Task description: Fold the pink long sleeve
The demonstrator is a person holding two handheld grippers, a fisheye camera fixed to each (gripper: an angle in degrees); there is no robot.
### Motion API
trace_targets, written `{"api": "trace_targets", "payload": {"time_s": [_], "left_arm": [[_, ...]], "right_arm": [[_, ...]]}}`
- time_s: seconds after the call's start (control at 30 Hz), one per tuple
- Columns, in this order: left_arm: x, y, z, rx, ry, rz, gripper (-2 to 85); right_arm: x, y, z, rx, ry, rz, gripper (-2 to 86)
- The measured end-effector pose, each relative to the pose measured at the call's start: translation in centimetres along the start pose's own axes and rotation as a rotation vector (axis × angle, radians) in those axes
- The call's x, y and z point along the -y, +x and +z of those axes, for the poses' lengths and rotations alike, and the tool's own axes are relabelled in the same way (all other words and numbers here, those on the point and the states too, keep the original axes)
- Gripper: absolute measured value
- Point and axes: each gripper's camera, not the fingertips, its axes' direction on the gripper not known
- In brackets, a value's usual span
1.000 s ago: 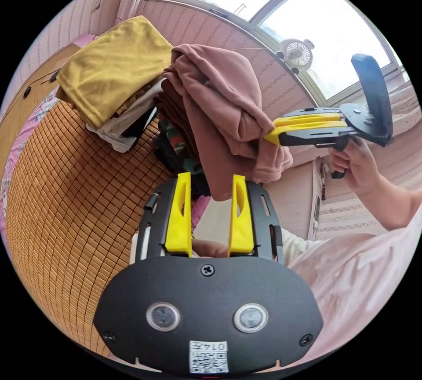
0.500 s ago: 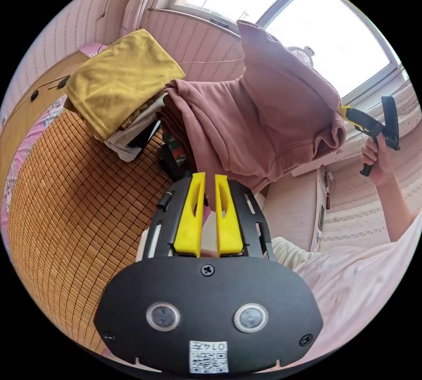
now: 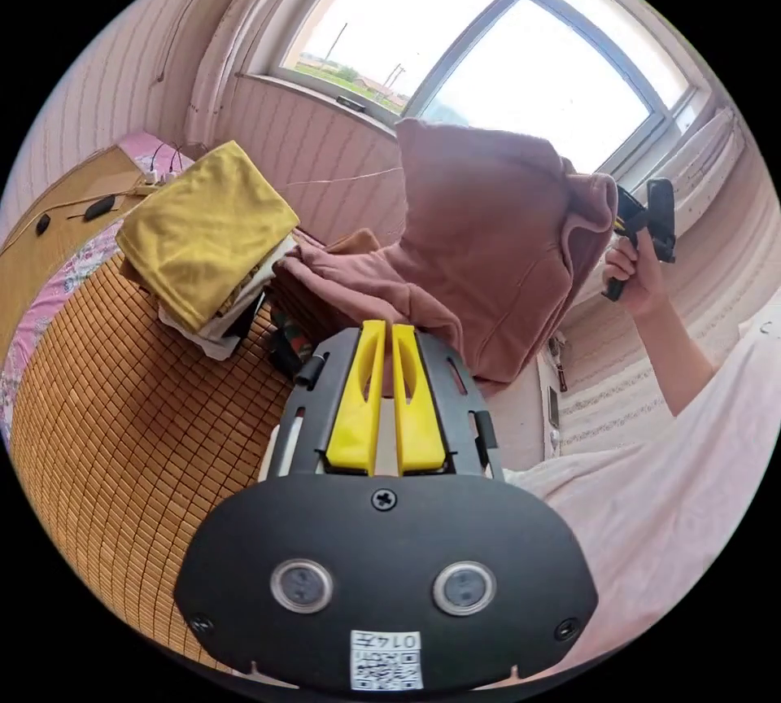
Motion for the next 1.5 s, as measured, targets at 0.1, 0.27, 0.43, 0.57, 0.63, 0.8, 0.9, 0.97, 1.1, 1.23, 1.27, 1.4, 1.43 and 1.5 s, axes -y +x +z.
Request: {"api": "trace_targets", "payload": {"time_s": [0.1,0.27,0.43,0.57,0.63,0.8,0.9,0.97,1.1,1.23,1.27,1.4,1.43,1.5], "left_arm": [[-1.5,0.3,-10.2,-0.006,0.168,0.019,-1.0],[-9.4,-2.4,-27.3,0.081,0.411,-0.097,-1.0],[-19.4,-7.0,-42.1,0.295,0.471,-0.291,-1.0],[-26.3,-12.4,-51.3,0.442,0.459,-0.421,-1.0],[-27.4,-16.1,-54.6,0.446,0.474,-0.467,-1.0],[-23.7,-23.6,-65.6,0.539,0.517,-0.452,-1.0],[-22.8,-24.3,-70.7,0.605,0.591,-0.418,-1.0],[-24.0,-25.3,-72.2,0.586,0.609,-0.464,-1.0],[-29.8,-29.0,-69.3,0.505,0.537,-0.647,-1.0],[-34.9,-32.2,-63.1,0.519,0.352,-0.797,-1.0],[-36.8,-33.4,-60.9,0.497,0.296,-0.855,-1.0],[-42.1,-36.7,-53.4,0.448,-0.011,-1.035,-1.0],[-42.5,-36.9,-52.7,0.441,-0.047,-1.044,-1.0],[-43.1,-37.1,-50.8,0.410,-0.146,-1.051,-1.0]], "right_arm": [[2.0,-3.2,0.0,0.054,0.057,-0.118,1.8],[3.9,-8.7,4.6,0.314,0.098,-0.225,1.7],[3.3,-13.5,15.4,0.418,-0.002,-0.150,1.7],[3.7,-18.7,28.8,0.488,-0.161,-0.047,1.5],[5.4,-21.5,35.5,0.512,-0.232,-0.061,1.5],[13.7,-28.4,50.6,0.505,-0.354,-0.091,1.5],[18.6,-29.2,54.8,0.625,-0.276,-0.012,1.4],[20.0,-27.9,57.1,0.670,-0.242,0.057,1.3],[17.1,-24.6,61.2,0.549,-0.330,0.070,1.3],[8.7,-18.3,68.5,0.444,-0.573,0.213,1.5],[5.7,-16.6,70.8,0.398,-0.667,0.260,1.5],[-2.4,-12.5,75.9,0.269,-0.884,0.380,1.5],[-4.3,-11.7,77.1,0.251,-0.930,0.409,1.5],[-6.4,-11.3,78.8,0.229,-1.009,0.406,1.5]]}}
